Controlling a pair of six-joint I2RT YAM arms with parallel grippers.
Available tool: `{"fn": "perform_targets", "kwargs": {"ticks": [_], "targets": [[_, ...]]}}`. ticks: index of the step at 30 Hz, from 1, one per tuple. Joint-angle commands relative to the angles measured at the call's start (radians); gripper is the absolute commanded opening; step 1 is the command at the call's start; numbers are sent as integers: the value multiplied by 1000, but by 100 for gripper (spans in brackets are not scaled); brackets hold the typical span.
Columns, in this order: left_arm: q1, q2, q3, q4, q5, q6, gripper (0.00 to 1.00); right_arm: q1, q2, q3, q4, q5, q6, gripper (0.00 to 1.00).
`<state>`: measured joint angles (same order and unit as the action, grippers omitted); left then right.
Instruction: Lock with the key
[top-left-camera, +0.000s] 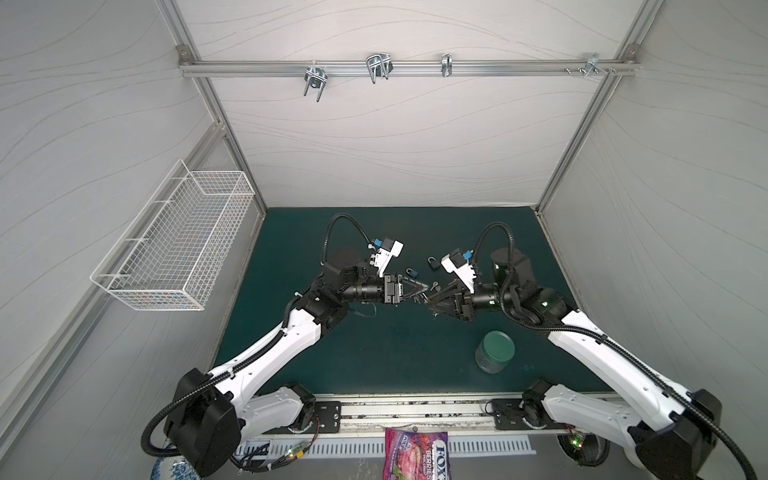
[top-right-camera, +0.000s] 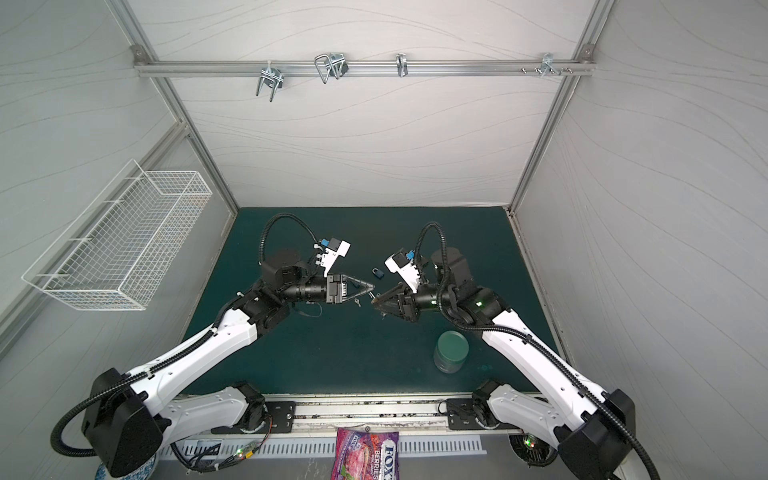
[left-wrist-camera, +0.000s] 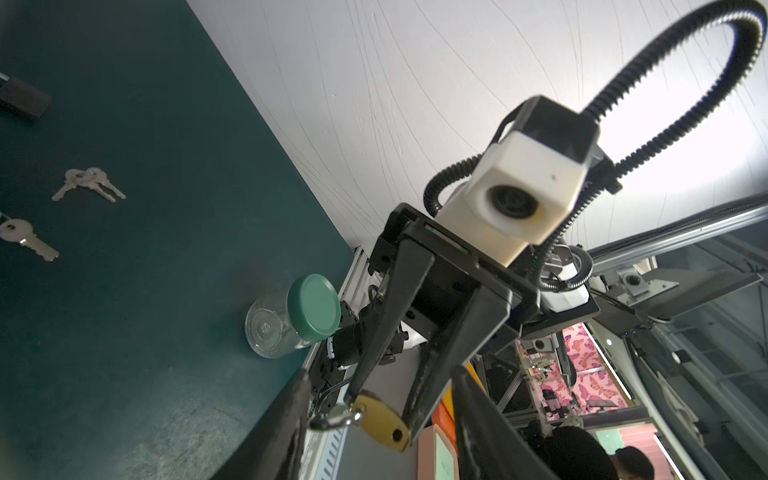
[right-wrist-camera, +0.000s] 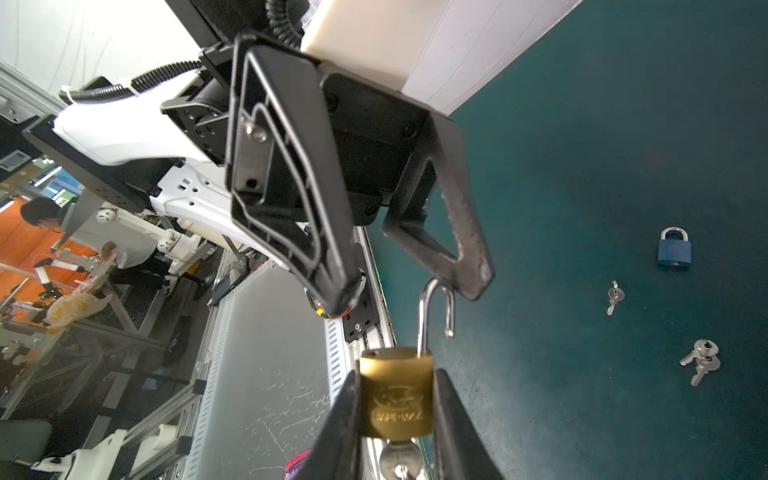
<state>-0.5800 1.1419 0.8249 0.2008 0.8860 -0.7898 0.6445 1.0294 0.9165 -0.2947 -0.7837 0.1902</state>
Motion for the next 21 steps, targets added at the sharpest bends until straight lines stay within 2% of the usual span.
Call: {"fn": "perform_targets", "kwargs": {"ticks": [1,10,21], "targets": [[-6,0,51,52,33,12,48,-14,-6,9,36,-34,26,0],[-8,-2,51,45,26,16,32,-28,-18,4,14,-20,28,0],[-8,13,59,-3,-3,31,13,-27,-16,10,11,-58,20,0]]}}
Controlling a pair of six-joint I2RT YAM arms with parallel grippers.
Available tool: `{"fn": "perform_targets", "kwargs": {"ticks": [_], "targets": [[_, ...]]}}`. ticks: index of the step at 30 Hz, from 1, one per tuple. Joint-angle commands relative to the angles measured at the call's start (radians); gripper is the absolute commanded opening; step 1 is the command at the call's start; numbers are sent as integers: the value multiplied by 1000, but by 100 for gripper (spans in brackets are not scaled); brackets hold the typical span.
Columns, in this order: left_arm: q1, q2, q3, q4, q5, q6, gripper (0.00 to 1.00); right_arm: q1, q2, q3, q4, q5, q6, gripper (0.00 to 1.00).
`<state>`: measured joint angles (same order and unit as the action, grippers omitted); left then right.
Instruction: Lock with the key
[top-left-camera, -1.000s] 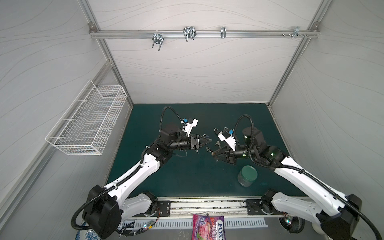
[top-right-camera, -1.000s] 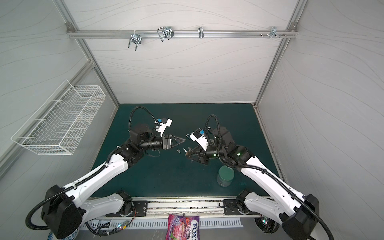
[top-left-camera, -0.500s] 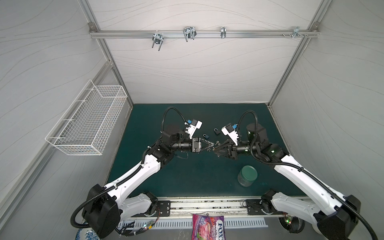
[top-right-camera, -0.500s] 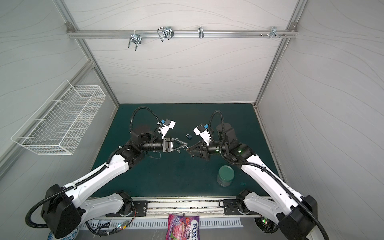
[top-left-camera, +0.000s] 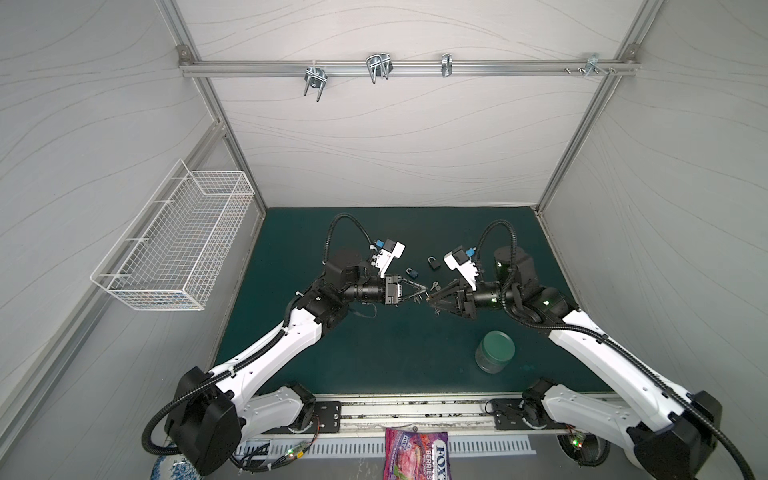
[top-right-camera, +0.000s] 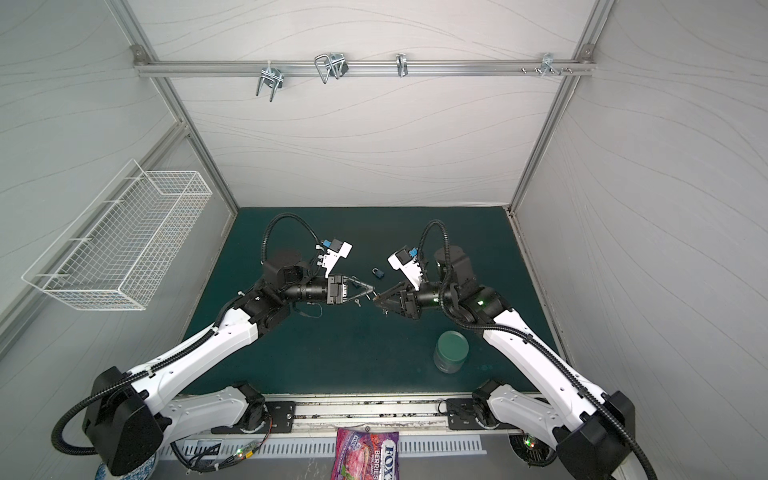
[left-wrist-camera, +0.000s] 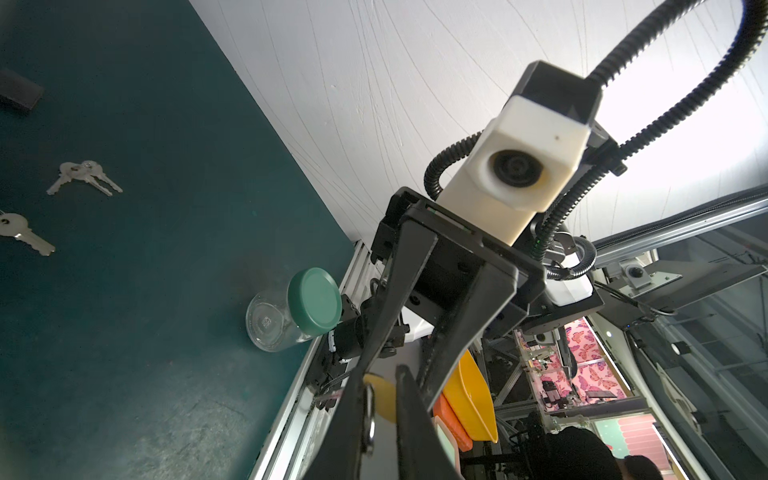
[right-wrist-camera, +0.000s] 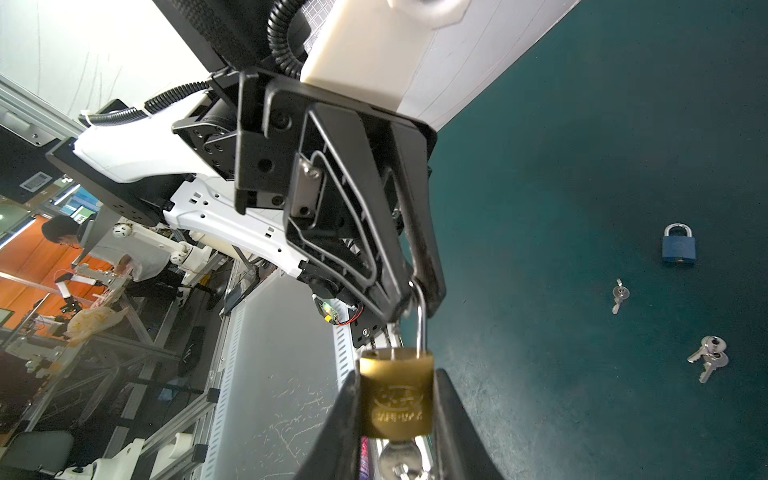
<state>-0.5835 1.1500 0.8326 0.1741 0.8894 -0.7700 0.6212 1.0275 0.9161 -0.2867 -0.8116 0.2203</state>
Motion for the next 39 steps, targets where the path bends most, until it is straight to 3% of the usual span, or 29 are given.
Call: {"fn": "perform_targets", "kwargs": {"ticks": [1,7,12,18,23,39], "targets": [[-4,3,51,20,-10,13,12,-4,-16,13,-4,-25,-19,0],[-4,-14,60,-17,-36,22,0,17,-51,31,-87,142,-137,0],[-6,-45,68,-48,-74,23,0,123,-81,39,-109,403,-286,0],[-28,-63,108,-108,-118,34,0,252,-71,42,-72,631,-429,0],[-48,-82,128,-134,-180,30,0,339,-68,53,-30,788,-476,0],[-103,-72,123,-122,-252,4,0,391,-50,61,-1,922,-474,0]]}}
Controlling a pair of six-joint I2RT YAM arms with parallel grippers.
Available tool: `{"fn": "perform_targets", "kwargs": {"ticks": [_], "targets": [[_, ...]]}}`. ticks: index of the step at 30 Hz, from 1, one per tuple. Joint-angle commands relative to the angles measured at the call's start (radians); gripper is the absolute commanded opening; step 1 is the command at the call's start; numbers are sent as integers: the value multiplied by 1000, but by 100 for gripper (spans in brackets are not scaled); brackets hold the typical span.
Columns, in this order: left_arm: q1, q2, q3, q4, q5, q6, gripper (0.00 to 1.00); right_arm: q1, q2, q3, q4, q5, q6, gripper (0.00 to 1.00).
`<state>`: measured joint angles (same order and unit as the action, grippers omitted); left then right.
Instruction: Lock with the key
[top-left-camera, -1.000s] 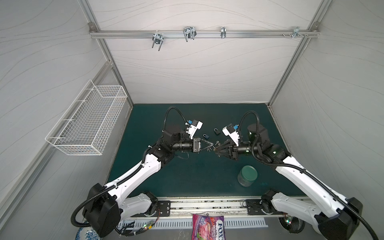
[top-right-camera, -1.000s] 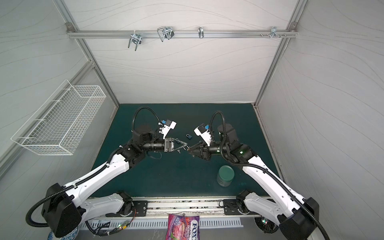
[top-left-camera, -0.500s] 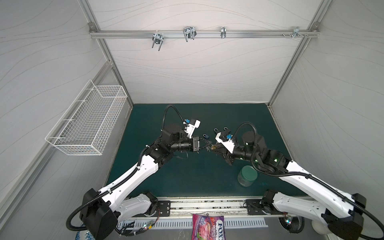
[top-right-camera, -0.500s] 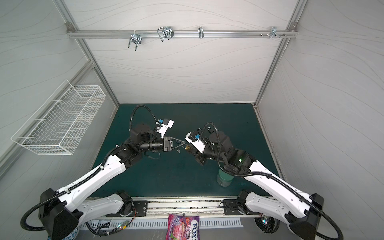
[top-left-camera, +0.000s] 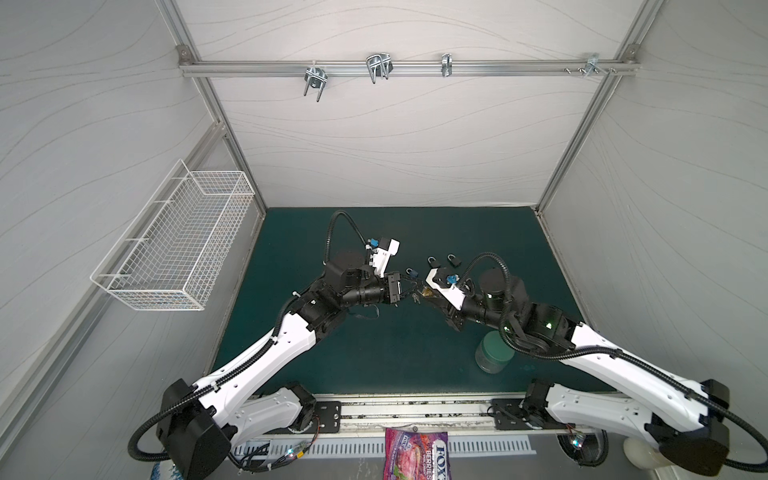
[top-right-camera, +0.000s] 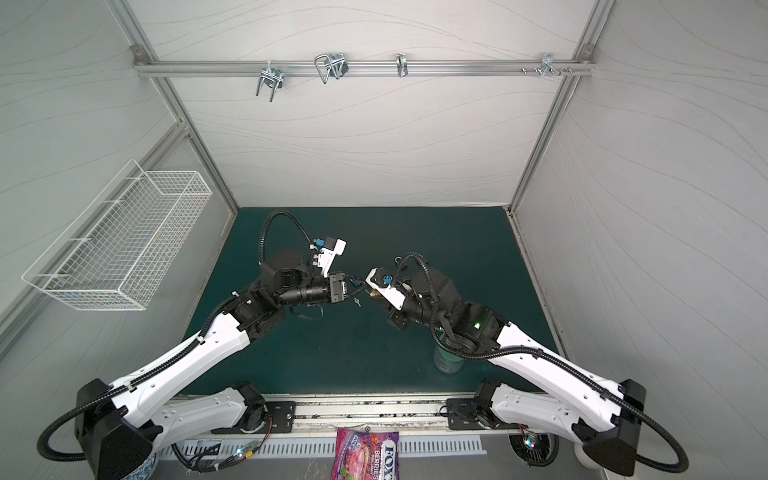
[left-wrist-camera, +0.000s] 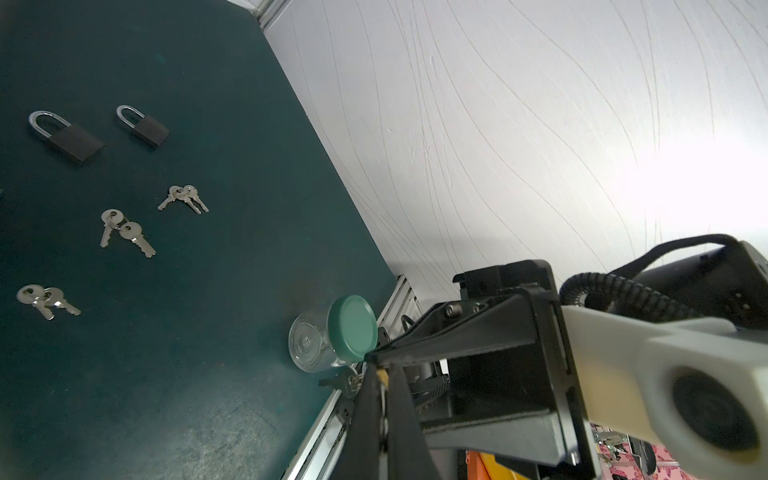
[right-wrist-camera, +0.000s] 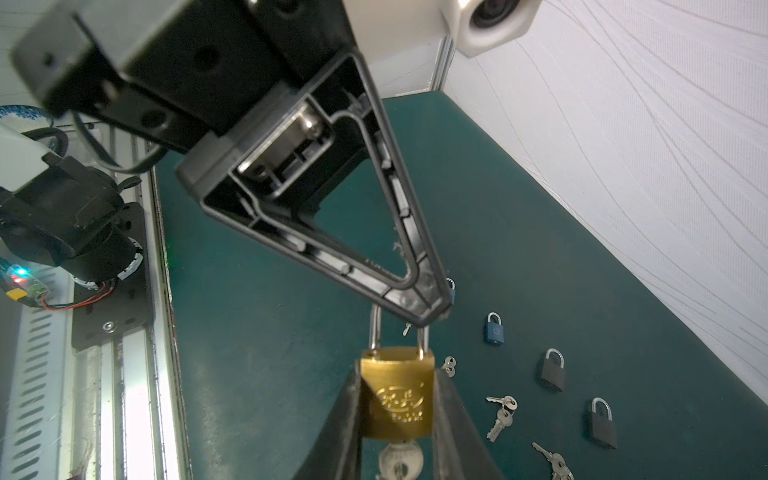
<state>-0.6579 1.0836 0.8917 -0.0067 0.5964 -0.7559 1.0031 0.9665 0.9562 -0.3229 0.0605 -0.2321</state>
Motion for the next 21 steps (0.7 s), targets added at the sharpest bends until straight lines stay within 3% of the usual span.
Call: {"fn": "perform_targets", "kwargs": {"ticks": [1,21], "targets": [[-29,-5,67,57,40,-12,0,11,11,23,36,56,-25,0],[-91,40,63,49,23,16,0,34,24,51,103,124,50,0]]}}
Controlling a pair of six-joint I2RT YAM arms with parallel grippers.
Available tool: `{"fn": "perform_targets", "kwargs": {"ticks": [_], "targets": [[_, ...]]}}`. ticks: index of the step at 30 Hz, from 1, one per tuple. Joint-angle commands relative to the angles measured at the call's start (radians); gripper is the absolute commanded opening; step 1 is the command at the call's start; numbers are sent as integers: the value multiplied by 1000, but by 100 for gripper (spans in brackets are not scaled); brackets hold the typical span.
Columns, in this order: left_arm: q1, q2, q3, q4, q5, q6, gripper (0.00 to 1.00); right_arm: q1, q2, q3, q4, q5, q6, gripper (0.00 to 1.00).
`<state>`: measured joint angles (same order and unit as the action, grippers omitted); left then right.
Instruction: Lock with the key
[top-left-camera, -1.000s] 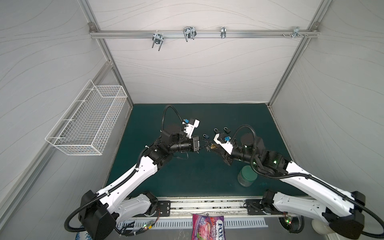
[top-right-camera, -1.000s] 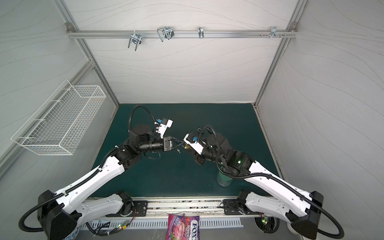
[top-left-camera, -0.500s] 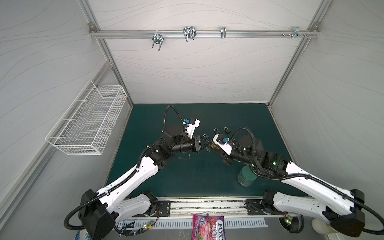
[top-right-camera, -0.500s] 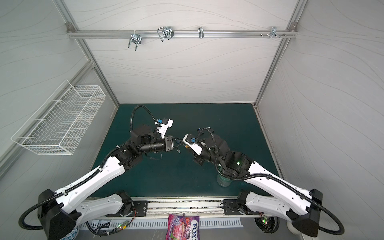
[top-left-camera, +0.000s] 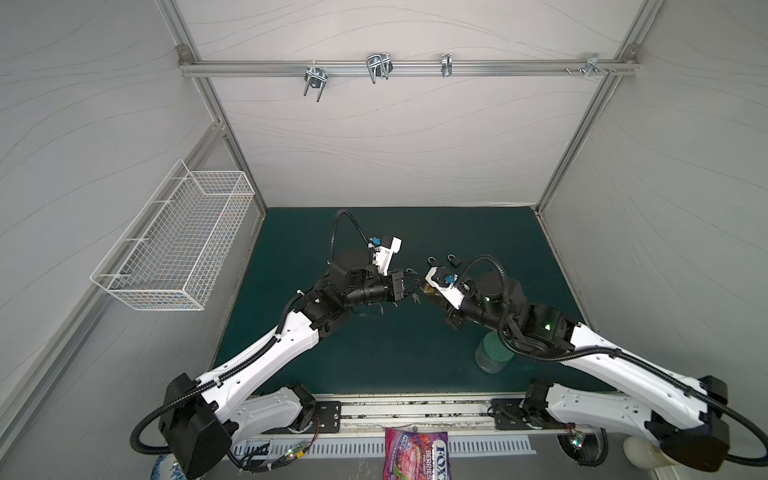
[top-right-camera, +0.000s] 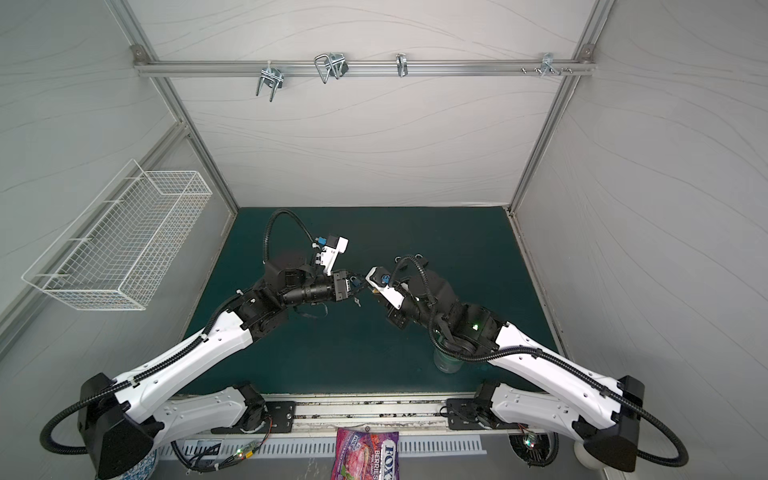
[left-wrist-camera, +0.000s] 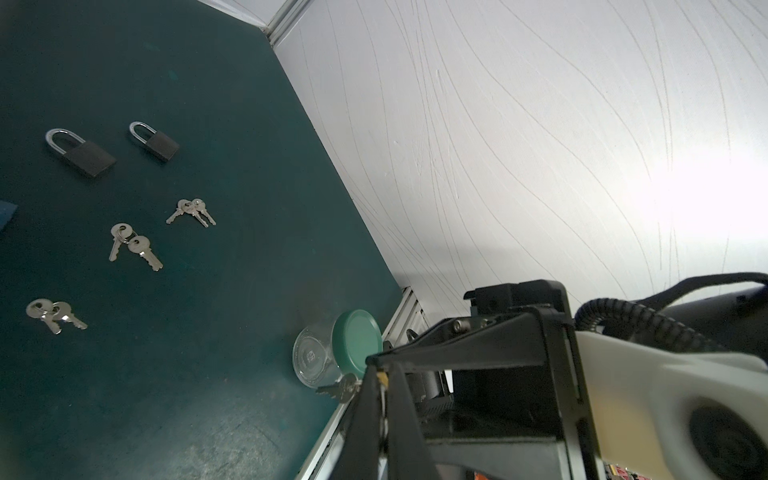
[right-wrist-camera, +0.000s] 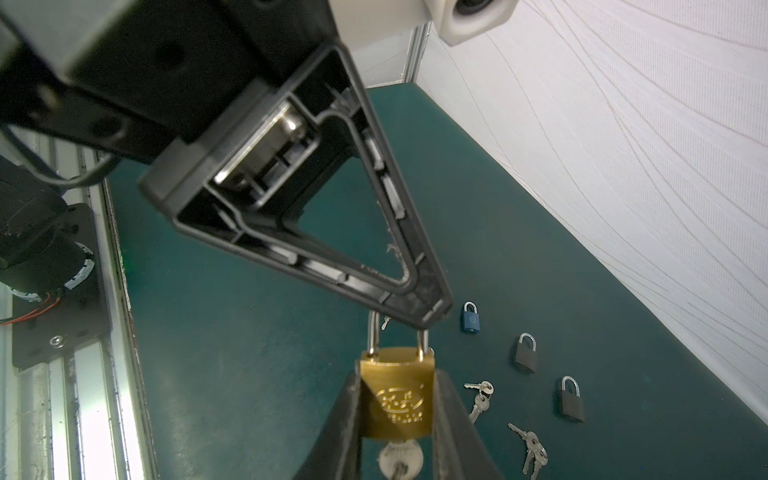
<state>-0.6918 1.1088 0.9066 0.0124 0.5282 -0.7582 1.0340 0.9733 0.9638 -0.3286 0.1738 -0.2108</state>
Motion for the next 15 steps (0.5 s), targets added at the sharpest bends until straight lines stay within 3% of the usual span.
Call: {"fn": "perform_targets", "kwargs": {"ticks": [1,15], "targets": [[-63,20,47,27,89,23,0,4,19,46,113,12,32,0],[-139,71,37,-95,18,118,0,-12,45,151,182,-18,10,0]]}}
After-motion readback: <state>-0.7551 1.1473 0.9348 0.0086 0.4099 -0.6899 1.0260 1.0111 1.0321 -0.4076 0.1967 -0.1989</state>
